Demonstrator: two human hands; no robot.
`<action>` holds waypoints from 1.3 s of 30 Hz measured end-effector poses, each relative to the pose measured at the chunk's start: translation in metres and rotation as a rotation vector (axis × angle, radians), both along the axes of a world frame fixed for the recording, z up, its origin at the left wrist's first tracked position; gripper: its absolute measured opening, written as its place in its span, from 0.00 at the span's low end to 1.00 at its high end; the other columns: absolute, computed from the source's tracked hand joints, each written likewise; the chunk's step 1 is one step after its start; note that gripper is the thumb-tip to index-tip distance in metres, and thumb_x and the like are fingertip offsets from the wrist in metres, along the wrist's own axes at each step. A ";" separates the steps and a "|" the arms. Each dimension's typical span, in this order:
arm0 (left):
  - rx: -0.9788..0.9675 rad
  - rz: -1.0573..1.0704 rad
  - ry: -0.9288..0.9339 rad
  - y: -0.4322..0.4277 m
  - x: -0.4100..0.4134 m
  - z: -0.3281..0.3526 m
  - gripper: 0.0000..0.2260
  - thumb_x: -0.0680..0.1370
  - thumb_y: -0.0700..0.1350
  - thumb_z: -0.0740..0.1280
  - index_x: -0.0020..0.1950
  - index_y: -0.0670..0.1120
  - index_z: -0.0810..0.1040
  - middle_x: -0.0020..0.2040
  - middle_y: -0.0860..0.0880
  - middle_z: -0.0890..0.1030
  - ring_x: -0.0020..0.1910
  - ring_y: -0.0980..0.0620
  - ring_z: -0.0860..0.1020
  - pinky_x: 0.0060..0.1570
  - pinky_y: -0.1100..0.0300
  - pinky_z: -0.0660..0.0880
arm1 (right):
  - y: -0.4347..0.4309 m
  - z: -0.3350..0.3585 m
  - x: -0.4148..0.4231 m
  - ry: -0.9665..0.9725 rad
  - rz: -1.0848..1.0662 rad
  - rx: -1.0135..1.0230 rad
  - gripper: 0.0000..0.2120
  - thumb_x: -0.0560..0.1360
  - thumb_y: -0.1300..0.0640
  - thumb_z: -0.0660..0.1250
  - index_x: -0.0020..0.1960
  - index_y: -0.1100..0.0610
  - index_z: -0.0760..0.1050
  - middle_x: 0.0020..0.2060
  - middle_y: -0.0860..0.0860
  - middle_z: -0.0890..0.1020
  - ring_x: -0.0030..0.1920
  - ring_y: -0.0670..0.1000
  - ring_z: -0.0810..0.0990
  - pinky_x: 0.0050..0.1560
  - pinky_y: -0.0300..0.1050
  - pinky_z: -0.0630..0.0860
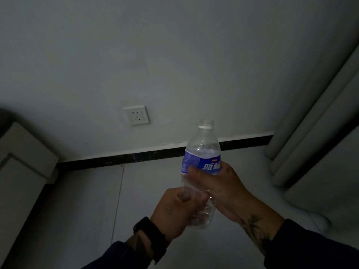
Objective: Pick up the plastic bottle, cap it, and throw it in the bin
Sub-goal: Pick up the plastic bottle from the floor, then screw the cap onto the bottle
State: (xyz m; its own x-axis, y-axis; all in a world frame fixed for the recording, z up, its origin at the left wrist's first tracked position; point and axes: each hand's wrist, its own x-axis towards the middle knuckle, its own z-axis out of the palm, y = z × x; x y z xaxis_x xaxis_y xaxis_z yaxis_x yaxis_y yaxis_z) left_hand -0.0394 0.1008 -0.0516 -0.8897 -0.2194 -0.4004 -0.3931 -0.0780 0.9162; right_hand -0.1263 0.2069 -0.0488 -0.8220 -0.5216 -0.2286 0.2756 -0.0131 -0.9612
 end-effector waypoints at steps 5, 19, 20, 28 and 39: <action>-0.065 0.022 0.092 0.008 -0.001 -0.006 0.12 0.76 0.44 0.68 0.44 0.35 0.83 0.34 0.45 0.84 0.29 0.53 0.82 0.32 0.62 0.77 | -0.001 -0.003 0.004 0.028 -0.140 0.011 0.28 0.54 0.43 0.77 0.50 0.56 0.83 0.41 0.55 0.89 0.44 0.57 0.88 0.52 0.63 0.82; -0.385 -0.343 -0.062 -0.046 -0.016 -0.052 0.19 0.77 0.58 0.64 0.64 0.49 0.76 0.54 0.54 0.83 0.47 0.61 0.82 0.51 0.67 0.78 | 0.003 -0.037 -0.013 0.187 -0.174 0.136 0.13 0.68 0.51 0.78 0.50 0.54 0.83 0.40 0.51 0.88 0.41 0.51 0.88 0.46 0.52 0.84; -0.408 -0.313 -0.127 -0.059 -0.018 -0.062 0.22 0.78 0.59 0.63 0.68 0.50 0.72 0.57 0.53 0.82 0.49 0.61 0.81 0.51 0.69 0.77 | 0.009 -0.044 -0.017 0.182 -0.168 0.150 0.13 0.68 0.51 0.78 0.50 0.55 0.84 0.40 0.51 0.89 0.41 0.51 0.88 0.45 0.51 0.84; -0.881 -0.351 -0.576 -0.124 -0.031 -0.157 0.32 0.75 0.61 0.66 0.75 0.52 0.62 0.72 0.46 0.72 0.68 0.45 0.73 0.65 0.54 0.71 | 0.061 -0.093 -0.033 0.160 -0.136 0.354 0.06 0.72 0.55 0.76 0.46 0.56 0.83 0.38 0.52 0.87 0.36 0.47 0.86 0.37 0.39 0.80; -1.008 -0.594 -0.593 -0.096 -0.048 -0.268 0.34 0.75 0.56 0.67 0.78 0.56 0.55 0.74 0.43 0.63 0.70 0.40 0.70 0.67 0.52 0.69 | 0.086 -0.118 -0.035 0.202 -0.056 0.450 0.03 0.70 0.55 0.77 0.41 0.53 0.84 0.33 0.48 0.87 0.34 0.45 0.85 0.31 0.31 0.77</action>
